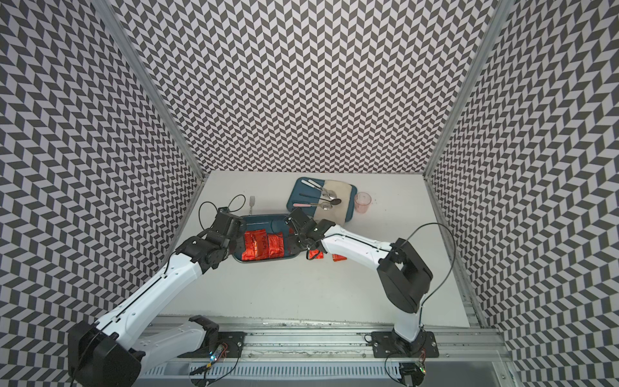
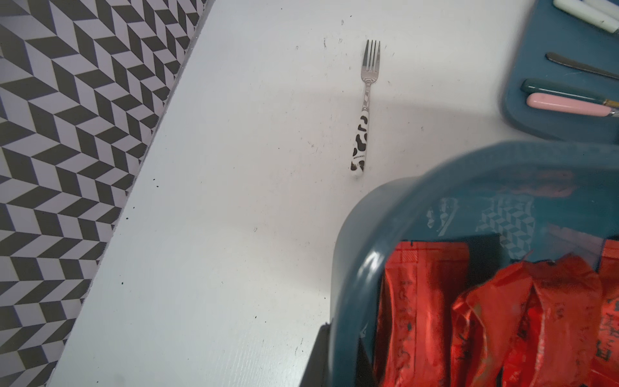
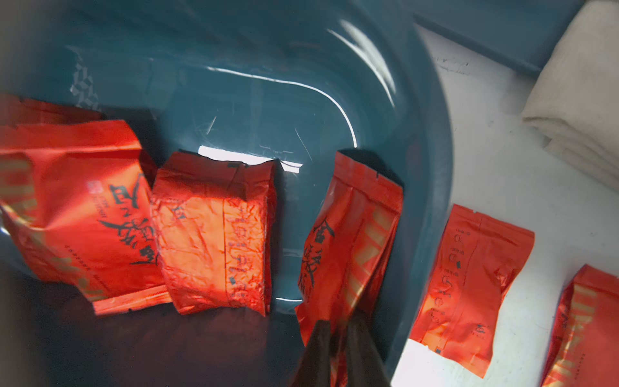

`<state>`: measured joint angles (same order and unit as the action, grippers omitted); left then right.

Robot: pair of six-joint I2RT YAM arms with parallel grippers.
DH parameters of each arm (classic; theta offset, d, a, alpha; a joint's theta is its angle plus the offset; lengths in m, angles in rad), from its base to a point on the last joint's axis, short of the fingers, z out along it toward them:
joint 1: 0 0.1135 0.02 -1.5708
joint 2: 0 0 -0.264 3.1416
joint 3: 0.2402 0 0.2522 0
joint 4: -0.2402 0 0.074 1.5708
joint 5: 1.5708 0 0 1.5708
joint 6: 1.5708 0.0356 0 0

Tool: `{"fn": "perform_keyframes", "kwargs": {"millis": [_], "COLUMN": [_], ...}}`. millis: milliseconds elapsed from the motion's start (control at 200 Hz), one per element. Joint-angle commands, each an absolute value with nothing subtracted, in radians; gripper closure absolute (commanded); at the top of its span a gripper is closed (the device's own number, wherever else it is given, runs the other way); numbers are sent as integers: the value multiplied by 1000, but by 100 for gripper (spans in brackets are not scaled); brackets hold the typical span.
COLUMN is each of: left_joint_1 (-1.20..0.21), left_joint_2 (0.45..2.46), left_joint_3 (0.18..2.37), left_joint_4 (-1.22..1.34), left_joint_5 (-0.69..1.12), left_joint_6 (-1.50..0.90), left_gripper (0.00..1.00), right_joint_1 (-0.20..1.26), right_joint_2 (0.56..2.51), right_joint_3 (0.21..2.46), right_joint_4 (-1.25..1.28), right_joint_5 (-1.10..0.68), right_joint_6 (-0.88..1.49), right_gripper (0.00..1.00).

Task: Take the tea bags out of the storage box
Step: Pick up the tea bag from the storage box, then place the tea bag at the center of the board.

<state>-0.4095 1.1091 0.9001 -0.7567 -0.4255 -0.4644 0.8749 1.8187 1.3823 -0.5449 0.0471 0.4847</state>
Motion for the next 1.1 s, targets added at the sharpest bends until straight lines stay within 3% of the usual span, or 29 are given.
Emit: {"fn": "perform_keyframes", "kwargs": {"millis": [0,50,330,626,831,1096], "left_joint_1": [-406,-405,-405,-403,-402,-401], "left_joint_2": [1101,1102,1105,1112,1105,1098], "left_joint_3": [907,907,907,908,907,906], "left_joint_4": [-721,-721,-724,-724,-723,-721], "left_joint_5": [-415,-415,-425,-420,-420,-418], "left_joint_6": [-478,-478,-482,-481,-479,-479], "left_gripper": [100,100,100,100,100,100], "right_joint_1": [880,880,833,544,374,278], "right_joint_2": [1809,1797,1667,1504,1550,1680], "right_joint_3": [1401,1401,1398,1227,1134,1142], "right_joint_4": [-520,-519,-539,-568,-612,-619], "right_joint_5": [63,57,-31,-220,-65,-92], "right_joint_6": [486,481,421,226,155,88], "right_gripper": [96,100,100,100,100,100]}}
